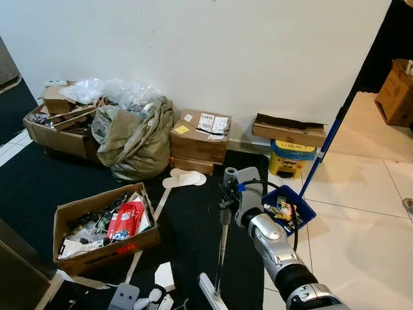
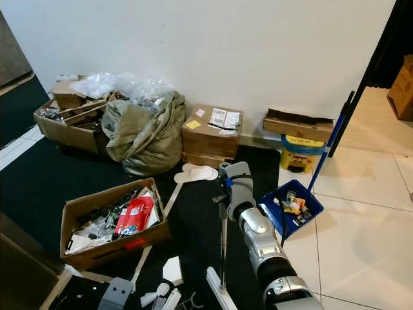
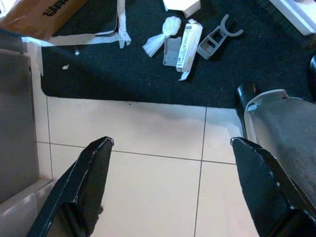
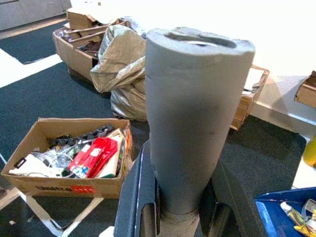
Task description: Sweep floor
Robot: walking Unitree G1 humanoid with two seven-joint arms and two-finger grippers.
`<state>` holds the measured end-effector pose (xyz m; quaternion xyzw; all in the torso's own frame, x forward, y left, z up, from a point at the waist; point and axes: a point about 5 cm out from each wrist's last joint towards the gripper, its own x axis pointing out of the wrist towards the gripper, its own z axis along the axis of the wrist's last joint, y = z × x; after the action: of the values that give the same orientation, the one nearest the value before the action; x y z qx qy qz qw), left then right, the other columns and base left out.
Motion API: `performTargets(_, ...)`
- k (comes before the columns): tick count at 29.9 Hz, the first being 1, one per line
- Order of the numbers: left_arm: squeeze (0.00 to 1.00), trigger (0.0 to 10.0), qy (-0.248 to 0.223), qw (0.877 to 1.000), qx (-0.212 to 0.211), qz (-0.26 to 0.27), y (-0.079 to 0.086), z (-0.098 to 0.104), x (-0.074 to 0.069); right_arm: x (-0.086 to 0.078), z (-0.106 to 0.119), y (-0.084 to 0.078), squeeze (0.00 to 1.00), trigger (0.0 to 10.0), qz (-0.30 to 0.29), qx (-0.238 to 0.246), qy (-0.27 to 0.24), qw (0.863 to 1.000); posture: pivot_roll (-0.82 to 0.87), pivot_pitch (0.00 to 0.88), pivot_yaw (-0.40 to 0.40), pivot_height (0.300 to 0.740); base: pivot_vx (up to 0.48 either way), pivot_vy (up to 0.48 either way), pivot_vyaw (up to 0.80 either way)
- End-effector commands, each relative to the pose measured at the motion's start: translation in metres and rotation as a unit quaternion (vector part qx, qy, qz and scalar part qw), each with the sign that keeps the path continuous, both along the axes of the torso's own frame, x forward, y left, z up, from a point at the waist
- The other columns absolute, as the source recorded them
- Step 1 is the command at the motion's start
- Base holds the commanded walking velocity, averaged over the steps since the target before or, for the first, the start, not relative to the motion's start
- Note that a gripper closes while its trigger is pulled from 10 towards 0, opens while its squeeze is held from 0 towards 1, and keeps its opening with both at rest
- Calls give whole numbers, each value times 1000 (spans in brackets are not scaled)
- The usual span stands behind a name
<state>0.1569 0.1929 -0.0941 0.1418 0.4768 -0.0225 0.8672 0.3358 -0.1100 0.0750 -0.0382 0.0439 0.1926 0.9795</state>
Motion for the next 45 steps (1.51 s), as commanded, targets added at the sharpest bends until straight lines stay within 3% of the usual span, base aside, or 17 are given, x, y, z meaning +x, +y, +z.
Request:
performTargets(1,0,10000,5,1000,10,-7,5,0,-3,4,10,3,0,10000,1,10,-20,1000,-102,41,40,740,0,259,0)
performTargets(24,0,10000,0,1000,16,-12,6,3,6,9,20,10,0,10000,6,13,-37,999,-83,54,53,740,0,315,0)
performTargets(31,0,10000,0,1000,15,-25,6,2,4,9,23,10,0,10000,7,15,-44,999,-82,58,52,740,0,0,0)
performTargets(42,0,10000,-1,1000,17,-25,5,2,2,11,31,11,0,10000,8,10,-61,998,-80,63,54,740,0,-478,0)
performTargets(44,0,10000,-4,1000,18,-18,6,2,3,15,51,15,0,10000,17,-20,-114,993,-70,71,51,740,0,0,0)
performTargets(45,0,10000,-4,1000,18,-18,6,2,3,15,51,15,0,10000,17,-20,-114,993,-70,71,51,740,0,0,0)
